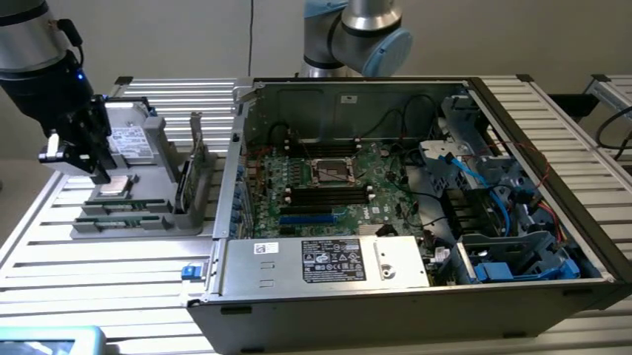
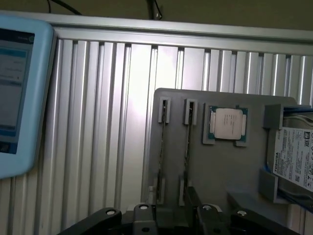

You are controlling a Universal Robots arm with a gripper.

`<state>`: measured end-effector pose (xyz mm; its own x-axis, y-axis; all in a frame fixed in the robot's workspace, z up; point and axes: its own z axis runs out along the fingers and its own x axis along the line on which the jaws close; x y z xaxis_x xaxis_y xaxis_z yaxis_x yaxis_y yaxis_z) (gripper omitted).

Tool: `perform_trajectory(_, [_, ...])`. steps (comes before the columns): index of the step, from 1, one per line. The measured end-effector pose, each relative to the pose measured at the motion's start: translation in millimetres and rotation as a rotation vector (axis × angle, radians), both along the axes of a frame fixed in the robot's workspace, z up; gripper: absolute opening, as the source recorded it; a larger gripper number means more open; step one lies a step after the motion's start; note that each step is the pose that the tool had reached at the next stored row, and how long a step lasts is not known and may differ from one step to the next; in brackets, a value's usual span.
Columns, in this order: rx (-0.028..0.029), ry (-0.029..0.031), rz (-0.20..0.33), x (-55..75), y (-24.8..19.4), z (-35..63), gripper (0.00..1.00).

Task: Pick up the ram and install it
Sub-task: 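Pick up the ram and move it above insertion slot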

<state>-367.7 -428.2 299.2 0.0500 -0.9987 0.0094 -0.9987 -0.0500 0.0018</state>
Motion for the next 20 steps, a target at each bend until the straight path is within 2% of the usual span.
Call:
perform_trajectory(13, [0.0000,0.0002,-0.037,-7.7,0.1,-23.7,0.36])
perform_trajectory(16, [0.0000,-0.0017,-0.039,-7.9,-0.5,-29.1,0.36])
perform_trajectory(20, [0.0000,-0.0031,-0.043,-7.9,-4.4,-35.8,0.36])
